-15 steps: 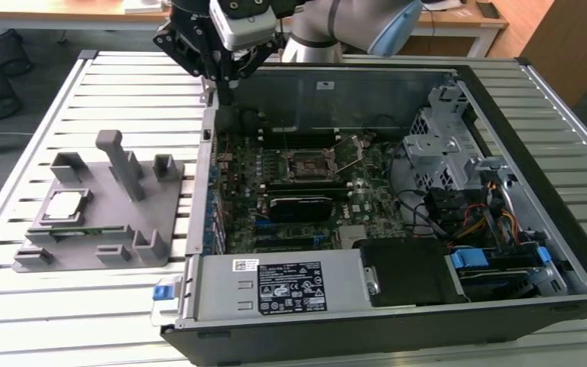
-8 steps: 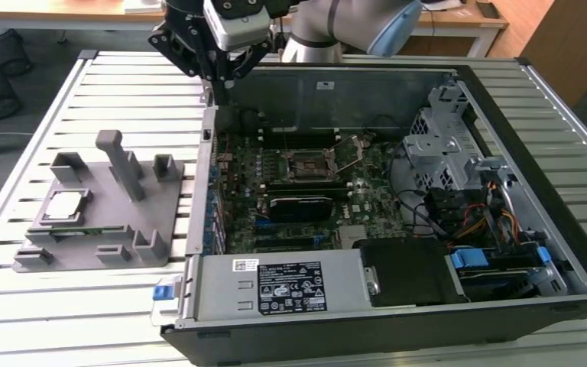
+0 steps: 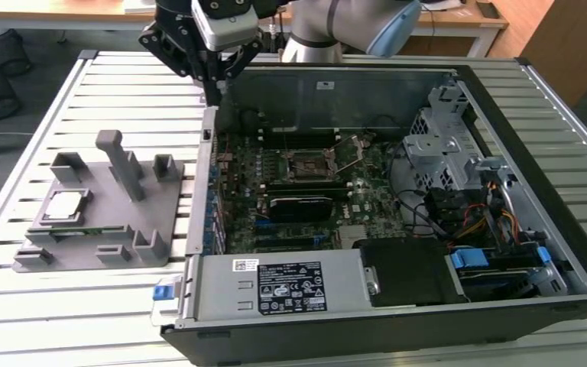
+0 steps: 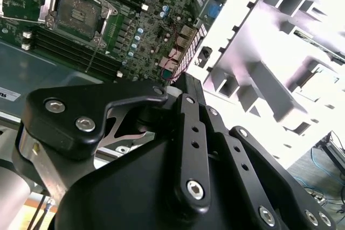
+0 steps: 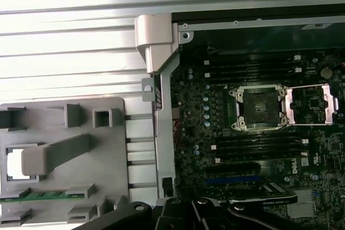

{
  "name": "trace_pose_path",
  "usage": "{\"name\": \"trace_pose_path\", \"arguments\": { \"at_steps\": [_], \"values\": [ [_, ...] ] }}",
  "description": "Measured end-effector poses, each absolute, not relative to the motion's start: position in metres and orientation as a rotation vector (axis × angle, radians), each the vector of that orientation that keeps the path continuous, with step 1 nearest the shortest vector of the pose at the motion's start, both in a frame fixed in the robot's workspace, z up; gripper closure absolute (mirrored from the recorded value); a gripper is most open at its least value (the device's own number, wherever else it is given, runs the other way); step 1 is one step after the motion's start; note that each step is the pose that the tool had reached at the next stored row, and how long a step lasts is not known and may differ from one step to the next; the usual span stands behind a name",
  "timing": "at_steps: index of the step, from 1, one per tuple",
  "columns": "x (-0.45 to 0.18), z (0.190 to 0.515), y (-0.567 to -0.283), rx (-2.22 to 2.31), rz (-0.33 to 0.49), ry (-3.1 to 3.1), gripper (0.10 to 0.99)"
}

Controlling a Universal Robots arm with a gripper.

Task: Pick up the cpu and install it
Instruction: 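Reach for the cpu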

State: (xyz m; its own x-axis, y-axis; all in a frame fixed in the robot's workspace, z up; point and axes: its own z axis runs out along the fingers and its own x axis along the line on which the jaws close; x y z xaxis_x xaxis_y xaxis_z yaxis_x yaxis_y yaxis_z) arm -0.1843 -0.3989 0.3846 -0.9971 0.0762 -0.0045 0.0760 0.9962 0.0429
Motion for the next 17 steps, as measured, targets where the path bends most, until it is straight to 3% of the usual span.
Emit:
{"name": "trace_pose_path", "arguments": {
  "at_steps": [17],
  "values": [
    [-0.197,0.384,-0.399,0.119,0.067,3.132,0.980]
  ]
}}
